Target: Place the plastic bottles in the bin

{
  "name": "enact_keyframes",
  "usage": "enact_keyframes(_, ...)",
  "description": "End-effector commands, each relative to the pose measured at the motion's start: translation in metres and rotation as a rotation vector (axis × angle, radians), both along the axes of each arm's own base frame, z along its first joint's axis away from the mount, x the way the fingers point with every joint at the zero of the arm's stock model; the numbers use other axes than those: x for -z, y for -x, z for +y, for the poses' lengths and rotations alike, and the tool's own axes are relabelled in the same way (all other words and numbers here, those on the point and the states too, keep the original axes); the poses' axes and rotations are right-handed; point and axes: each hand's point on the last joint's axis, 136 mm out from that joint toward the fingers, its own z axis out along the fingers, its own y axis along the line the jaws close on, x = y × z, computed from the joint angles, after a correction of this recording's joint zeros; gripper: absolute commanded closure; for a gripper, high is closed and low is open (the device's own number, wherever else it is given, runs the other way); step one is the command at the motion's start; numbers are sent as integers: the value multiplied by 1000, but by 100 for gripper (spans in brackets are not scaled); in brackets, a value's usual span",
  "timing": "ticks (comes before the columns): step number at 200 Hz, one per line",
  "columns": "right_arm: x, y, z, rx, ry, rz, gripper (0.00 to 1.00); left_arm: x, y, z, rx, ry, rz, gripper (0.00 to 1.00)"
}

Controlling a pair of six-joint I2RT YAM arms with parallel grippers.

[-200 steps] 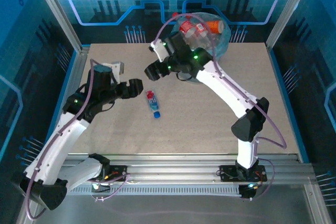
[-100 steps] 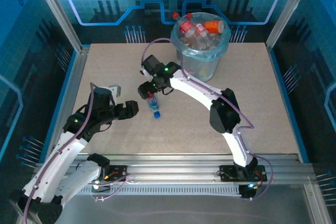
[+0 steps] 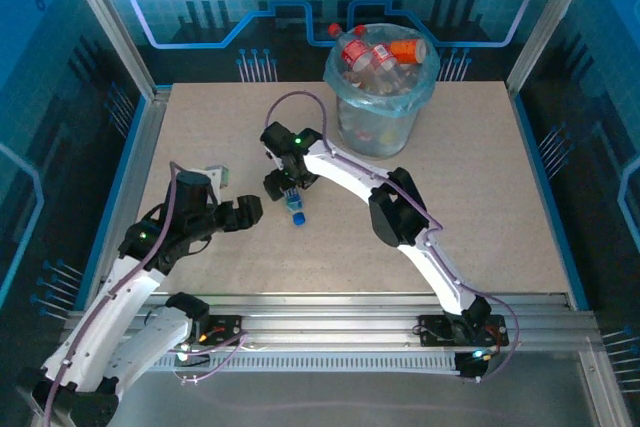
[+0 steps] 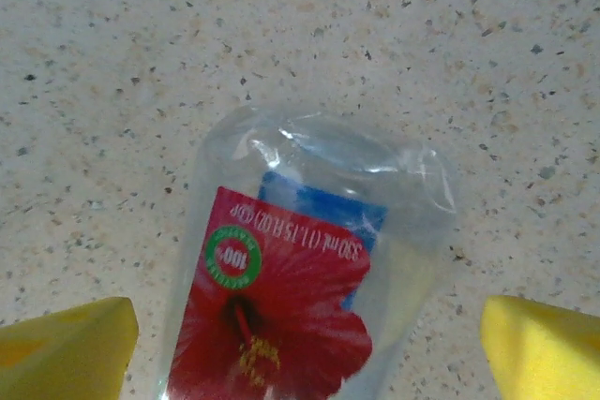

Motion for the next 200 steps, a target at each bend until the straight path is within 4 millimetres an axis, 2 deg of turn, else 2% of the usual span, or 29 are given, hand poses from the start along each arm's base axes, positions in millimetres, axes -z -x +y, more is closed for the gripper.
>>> enact_keyframes(1, 4, 8, 5, -11, 7, 29, 18, 5, 4, 5, -9, -12, 9, 11)
enact_keyframes(16, 1, 7, 6, -14, -2, 29, 26, 3, 4, 5, -10, -7, 2, 11)
enact_keyframes(35, -11, 4, 4, -15, -13, 9, 33, 0, 4, 5, -10, -8, -8, 11)
enact_keyframes(57, -40, 1, 4, -23, -44, -34, 37, -5, 3, 6, -7, -17, -22, 11)
enact_keyframes(87, -99, -4, -1, -50, -99, -130, 40, -21, -3, 6, -12, -19, -63, 11)
enact_keyframes(91, -119, -5, -4, -50, -122, -163, 40, -25, -4, 6, -11, -16, -70, 11)
enact_keyframes(111, -175, -12, -16, -51, -194, -260, 40, -46, -16, 2, -16, 1, -115, 12)
enact_keyframes(147, -285, -29, -50, -37, -368, -473, 42, -101, -50, -15, -4, 68, -215, 14)
enact_keyframes(177, -373, -51, -101, 44, -494, -681, 43, -147, -90, -42, 48, 147, -285, 15)
enact_keyframes(200, -418, -74, -150, 132, -541, -828, 44, -179, -122, -68, 105, 165, -321, 16)
